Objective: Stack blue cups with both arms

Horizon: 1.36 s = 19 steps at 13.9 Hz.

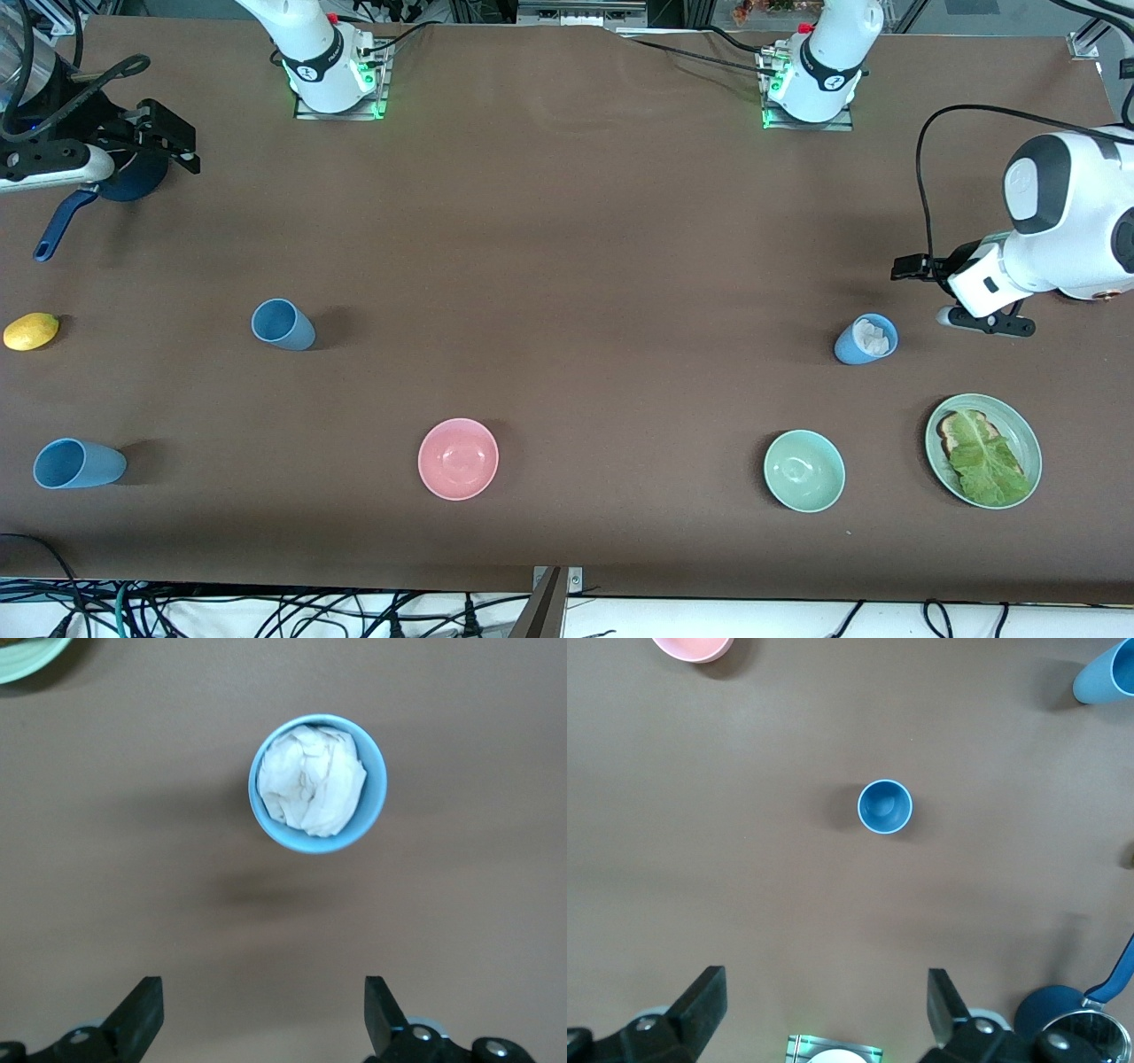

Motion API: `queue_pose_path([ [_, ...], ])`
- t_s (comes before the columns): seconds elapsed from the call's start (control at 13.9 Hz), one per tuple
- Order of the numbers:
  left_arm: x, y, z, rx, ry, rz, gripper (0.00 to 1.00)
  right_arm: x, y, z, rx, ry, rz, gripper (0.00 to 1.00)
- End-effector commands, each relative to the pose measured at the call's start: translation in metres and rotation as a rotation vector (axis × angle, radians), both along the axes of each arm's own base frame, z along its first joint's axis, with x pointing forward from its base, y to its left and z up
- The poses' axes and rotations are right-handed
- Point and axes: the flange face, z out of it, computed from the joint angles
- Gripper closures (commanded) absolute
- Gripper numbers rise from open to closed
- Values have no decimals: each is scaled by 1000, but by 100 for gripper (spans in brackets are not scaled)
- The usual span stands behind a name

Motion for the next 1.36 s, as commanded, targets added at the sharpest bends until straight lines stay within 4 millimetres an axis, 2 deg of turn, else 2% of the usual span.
queue_pose_path([
  [0.0, -1, 1, -12, -4, -31, 22, 0, 0, -2, 6, 6, -3, 7, 0],
  [0.22, 5, 5, -35, -26, -48, 48, 0, 1, -2, 6, 8, -8, 7, 0],
  [0.36, 7, 6, -39, -24, -54, 49, 0, 0, 1, 7, 8, -9, 12, 0],
  [0.65, 15, 9, -60, -15, -82, 54, 0, 2, 1, 4, 6, -6, 12, 0],
  [1.29, 19, 11, -71, -15, -95, 61, 0, 2, -1, 3, 6, -3, 9, 0],
])
